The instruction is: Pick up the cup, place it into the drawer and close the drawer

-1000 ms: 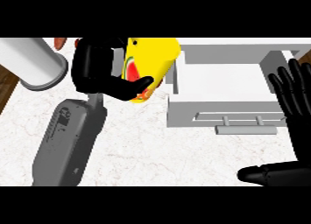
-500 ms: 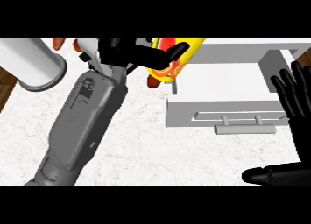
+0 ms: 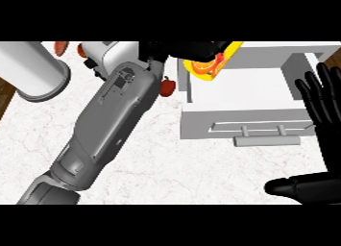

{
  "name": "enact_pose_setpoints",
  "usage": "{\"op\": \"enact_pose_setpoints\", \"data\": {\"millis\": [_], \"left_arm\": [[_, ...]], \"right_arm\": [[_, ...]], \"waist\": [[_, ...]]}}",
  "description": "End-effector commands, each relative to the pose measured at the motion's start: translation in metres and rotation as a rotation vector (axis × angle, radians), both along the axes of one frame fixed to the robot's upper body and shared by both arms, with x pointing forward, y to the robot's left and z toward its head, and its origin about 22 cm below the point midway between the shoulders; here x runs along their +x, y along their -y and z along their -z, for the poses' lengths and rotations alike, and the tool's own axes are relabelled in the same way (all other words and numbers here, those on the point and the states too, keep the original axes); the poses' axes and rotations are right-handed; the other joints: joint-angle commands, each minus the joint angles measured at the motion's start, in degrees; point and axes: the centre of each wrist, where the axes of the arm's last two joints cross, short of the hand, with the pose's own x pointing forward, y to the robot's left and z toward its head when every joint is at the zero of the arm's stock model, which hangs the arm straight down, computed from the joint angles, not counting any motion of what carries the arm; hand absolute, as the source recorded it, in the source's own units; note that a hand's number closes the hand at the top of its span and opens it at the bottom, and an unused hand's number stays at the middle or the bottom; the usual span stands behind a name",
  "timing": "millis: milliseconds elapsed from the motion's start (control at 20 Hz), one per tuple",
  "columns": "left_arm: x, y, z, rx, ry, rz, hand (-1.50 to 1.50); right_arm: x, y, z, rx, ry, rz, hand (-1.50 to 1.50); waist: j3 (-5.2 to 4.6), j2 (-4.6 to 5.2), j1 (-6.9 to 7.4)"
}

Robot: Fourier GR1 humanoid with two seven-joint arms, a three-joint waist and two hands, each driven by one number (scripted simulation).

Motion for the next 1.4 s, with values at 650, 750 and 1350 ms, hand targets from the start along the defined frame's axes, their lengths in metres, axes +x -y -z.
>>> {"op": "enact_pose_setpoints", "data": {"millis": [650,750,1350], "left_arm": [[0.014,0.03,0.028,0.171,-0.06,-0.059,1.5],[0.011,0.037,0.024,0.185,-0.067,-0.045,1.5],[0.009,0.034,0.05,0.342,-0.07,-0.097,-1.5]], "right_arm": [[0.011,-0.016,0.003,0.006,0.033,-0.06,-1.5],[0.003,-0.004,-0.004,-0.008,0.021,-0.045,-1.5],[0.013,-0.003,-0.005,0.007,0.032,-0.089,-1.5]], "waist": [[0.05,0.89,-3.32],[0.05,0.73,-3.77],[0.11,1.3,-5.18]]}}
